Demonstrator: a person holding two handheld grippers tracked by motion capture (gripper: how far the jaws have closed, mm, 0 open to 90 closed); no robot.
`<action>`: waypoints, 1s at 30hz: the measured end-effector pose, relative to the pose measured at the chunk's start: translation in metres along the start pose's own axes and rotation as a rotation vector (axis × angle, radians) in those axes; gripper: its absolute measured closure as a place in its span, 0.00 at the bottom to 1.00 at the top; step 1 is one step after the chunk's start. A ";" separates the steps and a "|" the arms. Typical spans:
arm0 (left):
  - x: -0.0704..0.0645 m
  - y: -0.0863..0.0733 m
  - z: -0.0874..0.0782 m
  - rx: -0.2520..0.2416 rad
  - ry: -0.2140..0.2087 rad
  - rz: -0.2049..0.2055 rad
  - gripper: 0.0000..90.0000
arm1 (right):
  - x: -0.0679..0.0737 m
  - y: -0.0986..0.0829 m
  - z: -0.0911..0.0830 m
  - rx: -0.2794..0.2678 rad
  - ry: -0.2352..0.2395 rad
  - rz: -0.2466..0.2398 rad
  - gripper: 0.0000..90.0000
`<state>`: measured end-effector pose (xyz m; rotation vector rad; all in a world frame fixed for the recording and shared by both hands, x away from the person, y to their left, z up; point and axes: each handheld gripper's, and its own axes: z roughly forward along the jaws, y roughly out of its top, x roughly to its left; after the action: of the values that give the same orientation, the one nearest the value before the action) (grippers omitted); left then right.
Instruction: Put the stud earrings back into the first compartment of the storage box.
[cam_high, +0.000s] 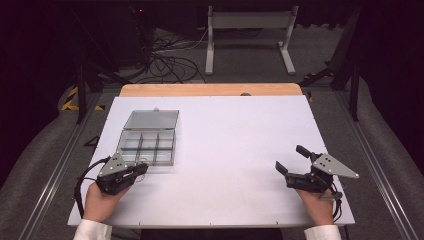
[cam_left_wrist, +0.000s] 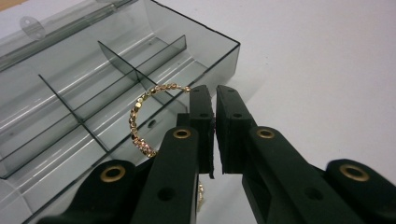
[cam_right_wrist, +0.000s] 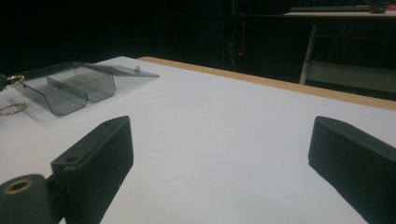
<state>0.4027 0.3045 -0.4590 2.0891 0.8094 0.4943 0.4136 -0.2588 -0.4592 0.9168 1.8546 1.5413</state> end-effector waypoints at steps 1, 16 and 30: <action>0.002 0.001 0.000 -0.001 -0.002 -0.002 0.96 | 0.000 0.000 0.000 0.003 -0.001 -0.002 0.08; 0.023 0.009 -0.004 -0.018 0.047 -0.073 0.95 | 0.002 -0.001 0.006 0.064 0.006 -0.007 0.04; 0.047 0.021 0.000 -0.003 0.126 -0.113 0.95 | 0.003 -0.003 0.010 0.082 0.021 -0.010 0.02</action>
<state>0.4445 0.3280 -0.4395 2.0125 0.9930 0.5689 0.4186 -0.2508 -0.4640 0.9304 1.9464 1.4838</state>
